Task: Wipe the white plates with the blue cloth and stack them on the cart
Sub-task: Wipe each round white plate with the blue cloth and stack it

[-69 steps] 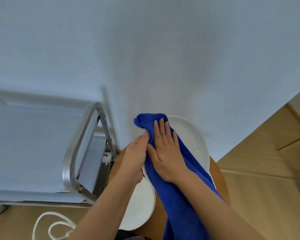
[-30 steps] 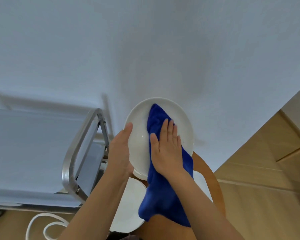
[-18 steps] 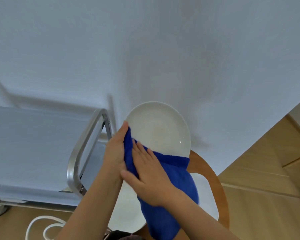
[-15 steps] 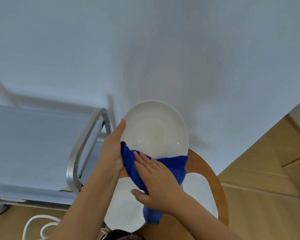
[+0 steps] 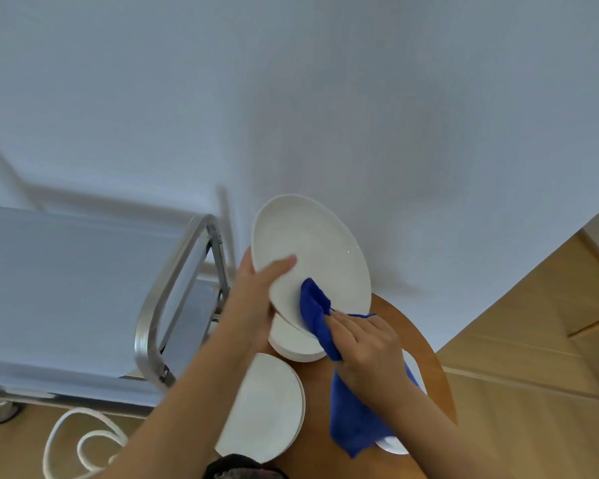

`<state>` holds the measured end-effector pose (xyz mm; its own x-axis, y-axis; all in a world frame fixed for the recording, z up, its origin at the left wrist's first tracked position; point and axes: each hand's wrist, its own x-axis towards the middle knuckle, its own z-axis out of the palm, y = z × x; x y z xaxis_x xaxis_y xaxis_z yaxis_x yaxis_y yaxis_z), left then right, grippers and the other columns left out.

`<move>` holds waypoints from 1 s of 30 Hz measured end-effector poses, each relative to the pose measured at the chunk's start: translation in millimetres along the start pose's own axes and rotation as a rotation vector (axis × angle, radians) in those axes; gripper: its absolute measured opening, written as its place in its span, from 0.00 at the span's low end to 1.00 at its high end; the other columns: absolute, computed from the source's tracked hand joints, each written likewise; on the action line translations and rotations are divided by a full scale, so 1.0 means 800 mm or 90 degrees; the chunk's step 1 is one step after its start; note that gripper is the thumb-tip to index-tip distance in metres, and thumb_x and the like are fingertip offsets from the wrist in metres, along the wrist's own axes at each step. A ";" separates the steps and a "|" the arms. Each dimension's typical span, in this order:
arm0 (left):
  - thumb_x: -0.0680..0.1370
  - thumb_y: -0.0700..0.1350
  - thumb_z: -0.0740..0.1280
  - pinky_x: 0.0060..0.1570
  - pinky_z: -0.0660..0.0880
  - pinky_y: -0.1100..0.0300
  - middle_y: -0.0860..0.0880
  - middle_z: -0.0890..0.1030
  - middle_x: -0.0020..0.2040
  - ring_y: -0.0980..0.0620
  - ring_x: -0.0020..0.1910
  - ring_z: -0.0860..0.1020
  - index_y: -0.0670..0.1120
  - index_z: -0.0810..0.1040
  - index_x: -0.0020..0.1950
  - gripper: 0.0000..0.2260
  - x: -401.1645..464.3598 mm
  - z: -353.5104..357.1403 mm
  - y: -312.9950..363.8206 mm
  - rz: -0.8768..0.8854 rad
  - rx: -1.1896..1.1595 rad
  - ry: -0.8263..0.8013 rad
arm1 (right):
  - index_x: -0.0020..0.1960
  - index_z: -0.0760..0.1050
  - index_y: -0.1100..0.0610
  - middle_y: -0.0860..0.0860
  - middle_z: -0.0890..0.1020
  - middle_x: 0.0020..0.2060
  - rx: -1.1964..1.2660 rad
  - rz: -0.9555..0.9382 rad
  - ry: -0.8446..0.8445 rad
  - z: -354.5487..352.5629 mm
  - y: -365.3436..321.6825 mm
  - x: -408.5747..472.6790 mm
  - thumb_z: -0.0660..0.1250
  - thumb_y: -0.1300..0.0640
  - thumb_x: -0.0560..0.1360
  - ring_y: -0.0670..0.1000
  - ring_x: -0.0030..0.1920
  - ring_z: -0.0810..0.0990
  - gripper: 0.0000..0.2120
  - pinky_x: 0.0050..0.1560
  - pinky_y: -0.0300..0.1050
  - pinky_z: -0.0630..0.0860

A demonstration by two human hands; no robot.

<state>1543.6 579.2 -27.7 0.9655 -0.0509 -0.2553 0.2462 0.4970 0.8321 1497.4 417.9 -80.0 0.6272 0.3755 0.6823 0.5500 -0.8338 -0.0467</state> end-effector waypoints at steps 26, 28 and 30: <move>0.75 0.59 0.62 0.31 0.79 0.54 0.45 0.85 0.46 0.45 0.42 0.84 0.49 0.81 0.54 0.17 0.012 -0.051 -0.011 -0.095 0.019 0.035 | 0.64 0.75 0.65 0.60 0.76 0.64 -0.208 0.078 -0.314 -0.012 0.083 0.019 0.79 0.67 0.56 0.63 0.63 0.75 0.36 0.62 0.57 0.70; 0.75 0.59 0.62 0.32 0.79 0.54 0.46 0.85 0.46 0.46 0.43 0.84 0.50 0.81 0.54 0.17 0.011 -0.054 -0.016 -0.086 0.014 0.043 | 0.71 0.67 0.65 0.60 0.70 0.69 -0.131 0.192 -0.305 -0.005 0.085 0.013 0.73 0.67 0.67 0.61 0.68 0.70 0.33 0.67 0.51 0.66; 0.78 0.58 0.61 0.31 0.79 0.55 0.47 0.86 0.45 0.47 0.42 0.84 0.51 0.81 0.52 0.14 0.013 -0.058 -0.022 -0.074 -0.014 0.069 | 0.72 0.65 0.61 0.58 0.72 0.68 0.021 0.428 -0.299 -0.008 0.089 0.011 0.63 0.63 0.76 0.59 0.68 0.71 0.24 0.65 0.47 0.68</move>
<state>1545.5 610.4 -67.7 0.9156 -0.0157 -0.4019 0.3525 0.5123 0.7831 1538.5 359.3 -72.7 0.9901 -0.0638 0.1250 -0.0141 -0.9315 -0.3634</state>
